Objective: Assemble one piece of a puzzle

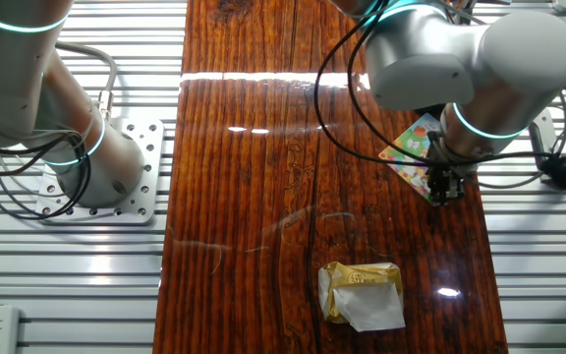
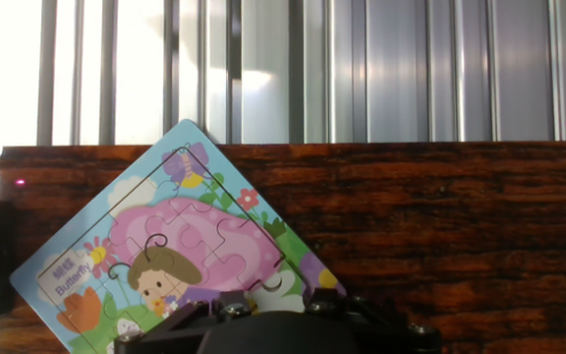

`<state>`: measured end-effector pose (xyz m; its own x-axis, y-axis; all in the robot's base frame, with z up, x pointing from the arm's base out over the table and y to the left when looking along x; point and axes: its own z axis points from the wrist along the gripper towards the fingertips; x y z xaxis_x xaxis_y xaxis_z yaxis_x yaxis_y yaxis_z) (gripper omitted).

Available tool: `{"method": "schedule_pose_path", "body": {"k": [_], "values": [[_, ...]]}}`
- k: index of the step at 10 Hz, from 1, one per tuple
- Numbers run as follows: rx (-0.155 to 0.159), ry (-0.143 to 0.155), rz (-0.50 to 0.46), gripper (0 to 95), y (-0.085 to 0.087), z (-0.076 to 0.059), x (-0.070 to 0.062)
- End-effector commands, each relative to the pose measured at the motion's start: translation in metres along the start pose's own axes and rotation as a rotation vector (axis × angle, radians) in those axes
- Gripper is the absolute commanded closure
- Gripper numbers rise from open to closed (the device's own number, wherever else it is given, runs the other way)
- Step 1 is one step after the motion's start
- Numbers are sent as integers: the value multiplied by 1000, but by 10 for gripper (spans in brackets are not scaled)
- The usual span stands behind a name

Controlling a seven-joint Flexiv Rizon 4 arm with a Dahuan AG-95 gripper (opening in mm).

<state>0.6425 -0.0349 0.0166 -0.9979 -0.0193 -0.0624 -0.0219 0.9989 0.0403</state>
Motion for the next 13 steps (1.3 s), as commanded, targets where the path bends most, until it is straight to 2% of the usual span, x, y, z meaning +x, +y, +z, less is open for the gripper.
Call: {"method": "schedule_pose_path", "body": {"k": [1, 4, 10, 13], "values": [[0, 5, 1, 570, 0, -1, 0], [-1, 8, 1, 570, 0, -3, -1], [5, 33, 12, 570, 3, -10, -10], [16, 63, 31, 570, 7, -18, -21]]}}
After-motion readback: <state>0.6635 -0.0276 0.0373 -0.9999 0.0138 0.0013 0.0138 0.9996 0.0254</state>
